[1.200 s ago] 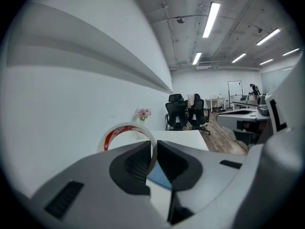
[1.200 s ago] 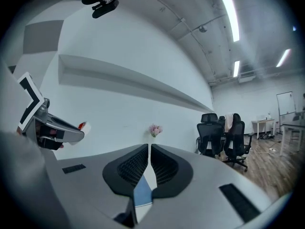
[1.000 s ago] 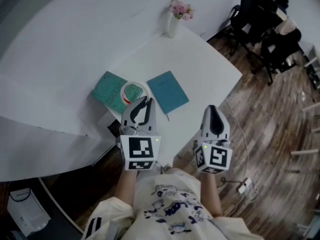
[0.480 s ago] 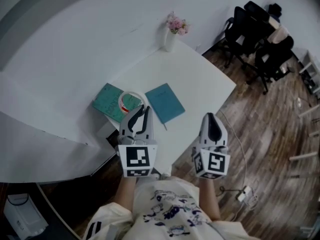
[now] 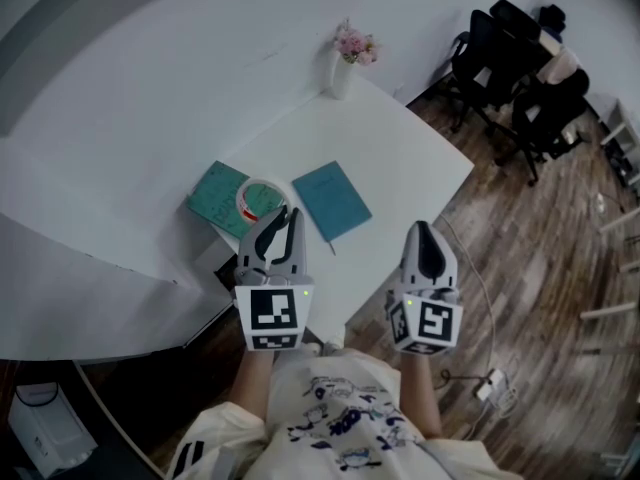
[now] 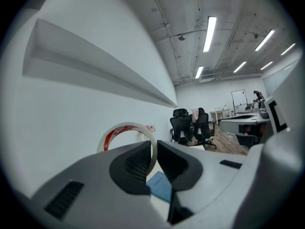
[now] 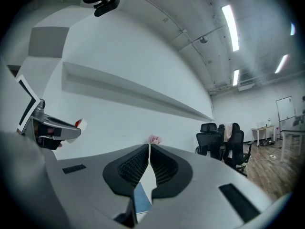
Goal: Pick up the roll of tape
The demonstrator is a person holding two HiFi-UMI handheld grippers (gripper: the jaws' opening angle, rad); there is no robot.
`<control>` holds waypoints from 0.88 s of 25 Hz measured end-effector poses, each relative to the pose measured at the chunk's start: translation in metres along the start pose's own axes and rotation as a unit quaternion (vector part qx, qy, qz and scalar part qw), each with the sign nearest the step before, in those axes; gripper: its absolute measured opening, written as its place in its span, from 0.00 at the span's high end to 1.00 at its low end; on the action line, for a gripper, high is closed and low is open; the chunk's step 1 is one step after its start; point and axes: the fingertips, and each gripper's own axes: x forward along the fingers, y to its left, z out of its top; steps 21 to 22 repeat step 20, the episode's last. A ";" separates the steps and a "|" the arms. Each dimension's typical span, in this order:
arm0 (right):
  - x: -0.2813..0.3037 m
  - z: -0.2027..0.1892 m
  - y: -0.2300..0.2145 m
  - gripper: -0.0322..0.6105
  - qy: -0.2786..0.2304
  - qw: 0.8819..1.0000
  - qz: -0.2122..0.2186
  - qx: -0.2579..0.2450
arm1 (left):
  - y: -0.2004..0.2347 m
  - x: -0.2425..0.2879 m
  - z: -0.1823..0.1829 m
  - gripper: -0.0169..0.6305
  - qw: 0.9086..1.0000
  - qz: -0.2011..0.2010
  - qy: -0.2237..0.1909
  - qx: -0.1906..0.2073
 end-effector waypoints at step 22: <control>-0.002 0.003 -0.001 0.93 -0.004 1.000 0.005 -0.012 | -0.005 -0.002 -0.003 0.91 1.000 -0.005 0.005 -0.004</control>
